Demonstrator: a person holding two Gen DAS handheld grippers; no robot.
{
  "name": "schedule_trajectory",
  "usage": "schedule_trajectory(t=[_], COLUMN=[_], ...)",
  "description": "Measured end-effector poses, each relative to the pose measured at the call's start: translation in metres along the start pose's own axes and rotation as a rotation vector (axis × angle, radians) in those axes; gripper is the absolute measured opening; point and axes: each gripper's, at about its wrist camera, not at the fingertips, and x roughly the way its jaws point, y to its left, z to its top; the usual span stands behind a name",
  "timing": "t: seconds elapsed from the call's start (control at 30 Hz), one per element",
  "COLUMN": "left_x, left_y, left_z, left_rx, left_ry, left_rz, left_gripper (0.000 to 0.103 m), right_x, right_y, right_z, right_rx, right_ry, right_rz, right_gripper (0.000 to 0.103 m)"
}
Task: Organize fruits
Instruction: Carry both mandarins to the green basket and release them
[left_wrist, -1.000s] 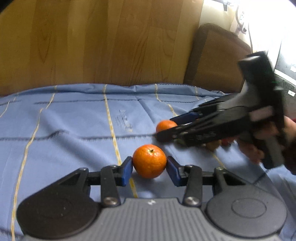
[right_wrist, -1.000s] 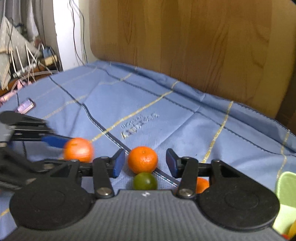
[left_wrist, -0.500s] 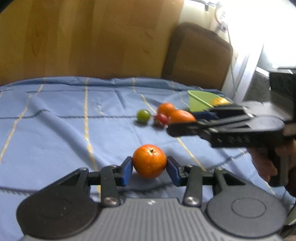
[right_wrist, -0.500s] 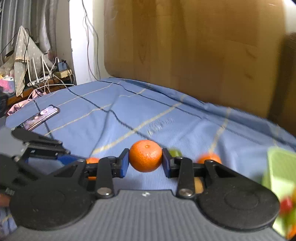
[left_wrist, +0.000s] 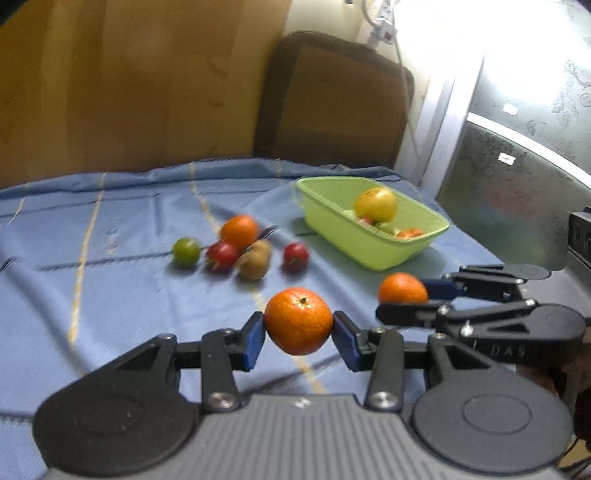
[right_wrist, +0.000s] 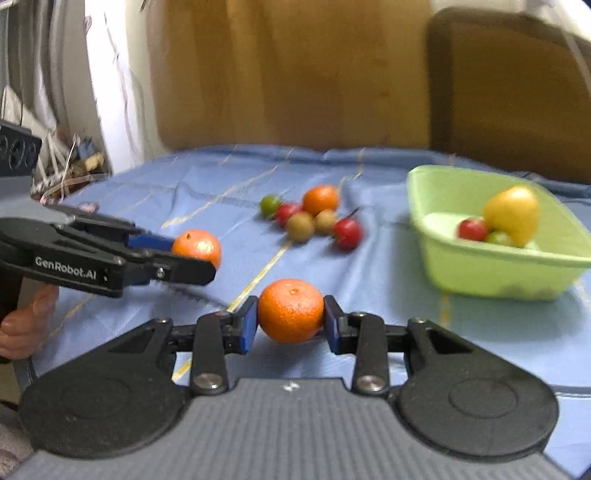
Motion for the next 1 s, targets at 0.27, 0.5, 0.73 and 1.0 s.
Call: schedule_trajectory(t=[0.27, 0.5, 0.73, 1.0], left_x=[0.043, 0.091, 0.128, 0.125], left_y=[-0.035, -0.066, -0.085, -0.094], left_z=[0.045, 0.083, 0.085, 0.081], left_rx=[0.039, 0.070, 0.098, 0.133], left_ry=[-0.005, 0.010, 0.069, 0.042], left_rz=[-0.067, -0.129, -0.109, -0.078], left_gripper=[0.040, 0.040, 0.040, 0.056], right_x=[-0.038, -0.034, -0.022, -0.017], right_y=[-0.063, -0.112, -0.136, -0.145], right_z=[0.018, 0.022, 0.022, 0.016], right_rx=[0.060, 0.093, 0.097, 0.113], right_ry=[-0.158, -0.163, -0.154, -0.164], right_rz=[-0.169, -0.286, -0.326, -0.330], right_gripper=[0.039, 0.039, 0.039, 0.050])
